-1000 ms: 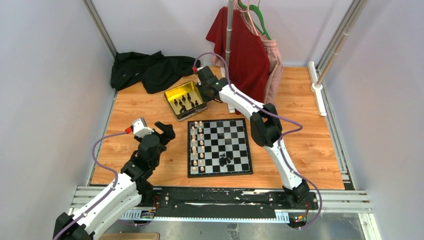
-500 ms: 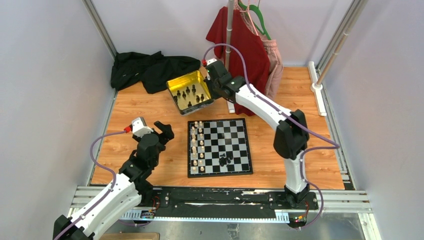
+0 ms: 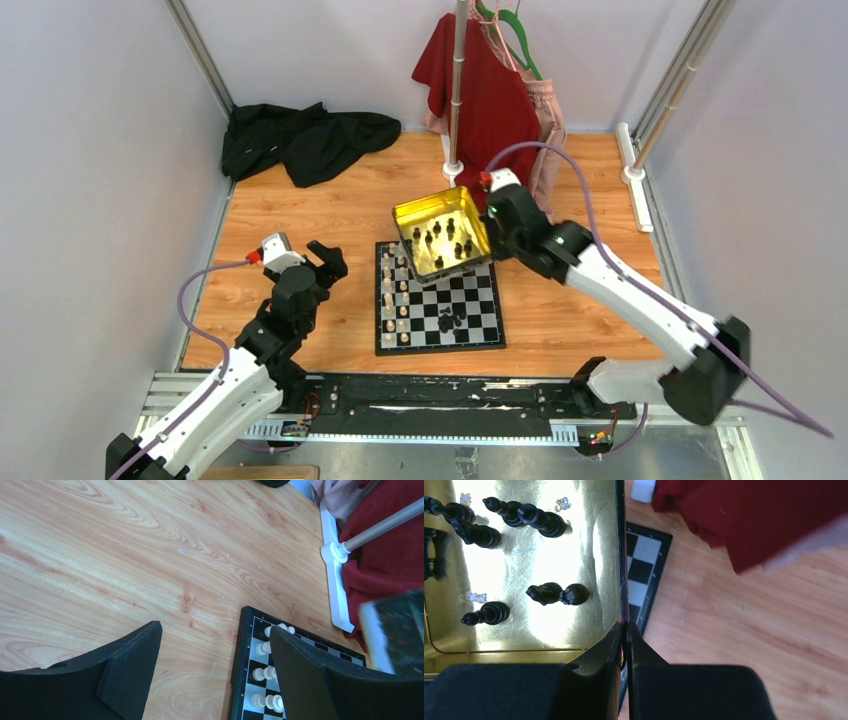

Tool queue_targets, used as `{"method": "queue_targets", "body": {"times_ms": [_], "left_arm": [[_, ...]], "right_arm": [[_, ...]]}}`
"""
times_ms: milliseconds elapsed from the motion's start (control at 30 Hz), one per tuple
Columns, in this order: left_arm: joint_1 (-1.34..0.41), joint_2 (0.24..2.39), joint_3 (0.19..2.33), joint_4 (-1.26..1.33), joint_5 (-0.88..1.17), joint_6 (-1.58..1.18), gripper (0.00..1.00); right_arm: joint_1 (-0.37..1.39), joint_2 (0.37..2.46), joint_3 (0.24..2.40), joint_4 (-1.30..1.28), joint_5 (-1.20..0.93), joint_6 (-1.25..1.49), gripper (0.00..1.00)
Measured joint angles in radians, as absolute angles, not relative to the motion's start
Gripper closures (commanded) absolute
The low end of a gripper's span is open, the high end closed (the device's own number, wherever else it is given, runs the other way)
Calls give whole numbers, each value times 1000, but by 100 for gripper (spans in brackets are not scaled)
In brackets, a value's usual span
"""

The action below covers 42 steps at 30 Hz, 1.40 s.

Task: Set up the chess pieces on the board
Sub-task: Place the storage box at the center of the board.

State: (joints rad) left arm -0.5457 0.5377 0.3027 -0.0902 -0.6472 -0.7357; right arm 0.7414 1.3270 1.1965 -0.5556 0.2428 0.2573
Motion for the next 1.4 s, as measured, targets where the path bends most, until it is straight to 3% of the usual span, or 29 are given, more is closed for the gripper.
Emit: {"method": "queue_targets", "body": {"times_ms": [167, 433, 667, 933, 1400], "left_arm": [[-546, 538, 313, -94, -642, -736, 15], [-546, 540, 313, -91, -624, -736, 15], [-546, 564, 313, -61, -605, -737, 16], [-546, 598, 313, -40, -578, -749, 16], [-546, 649, 313, 22, -569, -760, 16]], "right_arm": [[745, 1076, 1059, -637, 300, 332, 100], [746, 885, 962, -825, 445, 460, 100], [725, 861, 900, -960, 559, 598, 100], [512, 837, 834, -986, 533, 617, 100], [227, 982, 751, -798, 355, 518, 100]]}}
